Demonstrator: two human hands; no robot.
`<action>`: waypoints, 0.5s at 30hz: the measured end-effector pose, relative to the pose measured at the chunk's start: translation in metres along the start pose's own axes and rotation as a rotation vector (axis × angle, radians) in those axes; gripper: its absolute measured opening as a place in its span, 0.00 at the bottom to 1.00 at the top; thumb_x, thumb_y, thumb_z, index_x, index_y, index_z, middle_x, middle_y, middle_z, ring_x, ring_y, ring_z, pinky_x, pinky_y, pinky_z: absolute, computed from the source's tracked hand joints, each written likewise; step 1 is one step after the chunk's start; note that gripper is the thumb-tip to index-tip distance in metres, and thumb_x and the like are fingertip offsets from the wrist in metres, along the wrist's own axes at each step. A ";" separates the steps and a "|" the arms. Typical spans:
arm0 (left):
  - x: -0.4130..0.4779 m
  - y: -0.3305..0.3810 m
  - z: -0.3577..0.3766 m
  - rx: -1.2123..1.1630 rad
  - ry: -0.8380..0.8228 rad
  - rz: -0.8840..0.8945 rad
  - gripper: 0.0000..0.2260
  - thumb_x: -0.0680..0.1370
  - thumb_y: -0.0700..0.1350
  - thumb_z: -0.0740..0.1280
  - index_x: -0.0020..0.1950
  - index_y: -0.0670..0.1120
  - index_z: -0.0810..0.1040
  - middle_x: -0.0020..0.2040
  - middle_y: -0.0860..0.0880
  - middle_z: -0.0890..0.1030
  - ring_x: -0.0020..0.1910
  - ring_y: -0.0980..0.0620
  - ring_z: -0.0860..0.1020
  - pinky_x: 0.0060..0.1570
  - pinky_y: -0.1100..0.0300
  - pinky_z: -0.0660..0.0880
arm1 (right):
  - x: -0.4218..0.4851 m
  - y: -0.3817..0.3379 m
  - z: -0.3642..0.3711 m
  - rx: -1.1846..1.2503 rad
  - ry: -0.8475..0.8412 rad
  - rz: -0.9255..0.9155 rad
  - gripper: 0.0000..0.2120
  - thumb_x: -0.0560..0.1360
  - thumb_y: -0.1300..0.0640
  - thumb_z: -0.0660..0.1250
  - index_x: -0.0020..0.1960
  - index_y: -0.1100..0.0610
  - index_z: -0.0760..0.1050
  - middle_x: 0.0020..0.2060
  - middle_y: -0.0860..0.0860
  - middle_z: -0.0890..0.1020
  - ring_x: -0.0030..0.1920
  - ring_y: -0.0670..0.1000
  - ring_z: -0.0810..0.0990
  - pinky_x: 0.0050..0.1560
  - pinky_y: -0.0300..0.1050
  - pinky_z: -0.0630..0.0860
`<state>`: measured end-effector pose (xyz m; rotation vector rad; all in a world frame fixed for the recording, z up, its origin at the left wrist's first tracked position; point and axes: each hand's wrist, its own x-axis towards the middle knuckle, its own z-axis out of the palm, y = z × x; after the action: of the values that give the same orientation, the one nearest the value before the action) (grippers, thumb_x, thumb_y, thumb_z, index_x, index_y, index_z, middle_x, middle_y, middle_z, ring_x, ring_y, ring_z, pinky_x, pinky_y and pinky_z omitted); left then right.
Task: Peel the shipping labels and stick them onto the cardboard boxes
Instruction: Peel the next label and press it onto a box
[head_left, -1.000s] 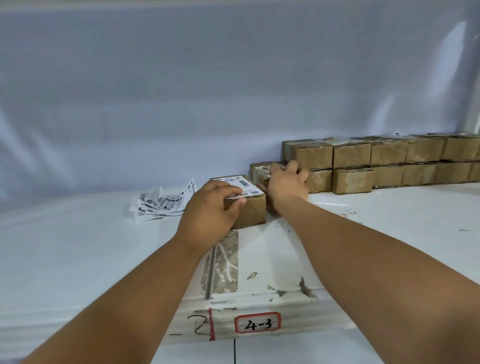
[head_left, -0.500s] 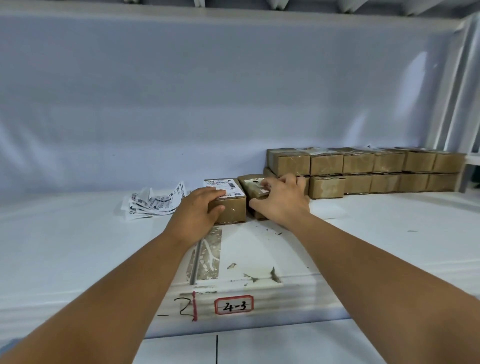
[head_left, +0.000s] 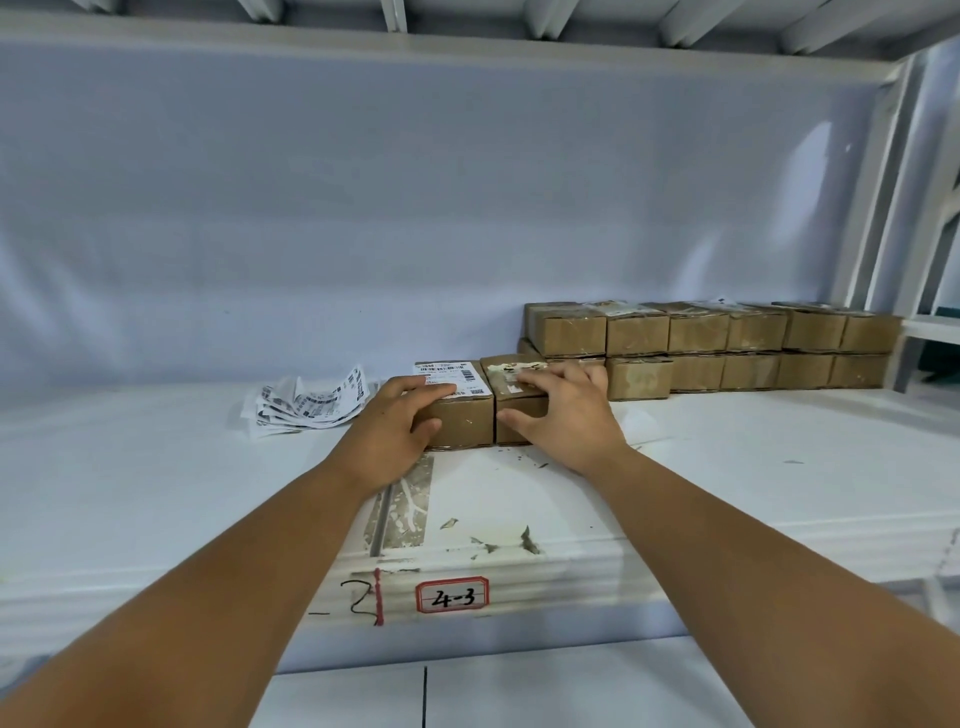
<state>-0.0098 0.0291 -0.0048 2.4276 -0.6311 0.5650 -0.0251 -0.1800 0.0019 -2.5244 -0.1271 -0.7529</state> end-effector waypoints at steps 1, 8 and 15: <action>0.000 0.000 0.001 -0.002 -0.001 -0.002 0.19 0.80 0.42 0.61 0.70 0.54 0.69 0.70 0.49 0.64 0.68 0.52 0.64 0.63 0.68 0.59 | 0.000 0.000 0.000 0.009 -0.002 -0.003 0.27 0.71 0.40 0.68 0.69 0.45 0.71 0.65 0.47 0.69 0.69 0.49 0.54 0.69 0.41 0.58; -0.003 0.002 0.000 -0.065 -0.033 -0.050 0.32 0.76 0.43 0.67 0.75 0.55 0.56 0.72 0.49 0.61 0.69 0.52 0.63 0.65 0.62 0.62 | -0.003 0.003 -0.003 0.048 -0.002 -0.032 0.23 0.73 0.50 0.68 0.68 0.44 0.71 0.64 0.46 0.70 0.67 0.49 0.56 0.66 0.36 0.55; 0.006 -0.033 -0.008 0.216 0.408 -0.297 0.13 0.77 0.40 0.60 0.58 0.43 0.79 0.64 0.39 0.74 0.65 0.40 0.69 0.64 0.51 0.66 | -0.004 -0.005 -0.004 -0.073 0.116 -0.136 0.23 0.73 0.54 0.65 0.68 0.49 0.70 0.63 0.48 0.73 0.68 0.53 0.59 0.68 0.51 0.61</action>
<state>0.0108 0.0559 -0.0093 2.4312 -0.0391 1.0046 -0.0318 -0.1779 0.0046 -2.5532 -0.2378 -0.9722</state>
